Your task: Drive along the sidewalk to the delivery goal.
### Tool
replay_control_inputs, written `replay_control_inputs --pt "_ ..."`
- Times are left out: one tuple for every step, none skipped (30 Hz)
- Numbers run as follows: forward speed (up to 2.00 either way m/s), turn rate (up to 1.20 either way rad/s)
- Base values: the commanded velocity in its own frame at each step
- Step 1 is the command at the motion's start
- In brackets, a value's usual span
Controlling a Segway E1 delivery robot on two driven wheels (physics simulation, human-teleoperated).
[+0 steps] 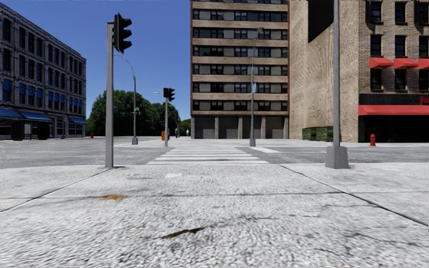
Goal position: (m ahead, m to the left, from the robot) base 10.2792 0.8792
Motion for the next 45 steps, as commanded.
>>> replay_control_inputs --pt "2.0 0.0" --pt "2.0 0.0" --pt "2.0 0.0" --pt "2.0 0.0" --pt "2.0 0.0" --pt "2.0 0.0" --pt "2.0 0.0" --pt "2.0 0.0" --pt "2.0 0.0" --pt "2.0 0.0" --pt "2.0 0.0" --pt "2.0 0.0" --pt "2.0 0.0" --pt "2.0 0.0" --pt "2.0 0.0" --pt "2.0 0.0" --pt "2.0 0.0" --pt "2.0 0.0" --pt "2.0 0.0" --pt "2.0 0.0" --pt "2.0 0.0" --pt "2.0 0.0" --pt "2.0 0.0" --pt "2.0 0.0" --pt "2.0 0.0" --pt "2.0 0.0" --pt "2.0 0.0" --pt "2.0 0.0" --pt "2.0 0.0" --pt "2.0 0.0" --pt "2.0 0.0" --pt "2.0 0.0" --pt "2.0 0.0" --pt "2.0 0.0" --pt "2.0 0.0" --pt "2.0 0.19" --pt "2.0 0.33" --pt "2.0 0.37" --pt "2.0 0.37" --pt "2.0 0.38" --pt "2.0 0.36" --pt "2.0 0.36" --pt "2.0 0.11" --pt "2.0 0.0" --pt "2.0 0.0"
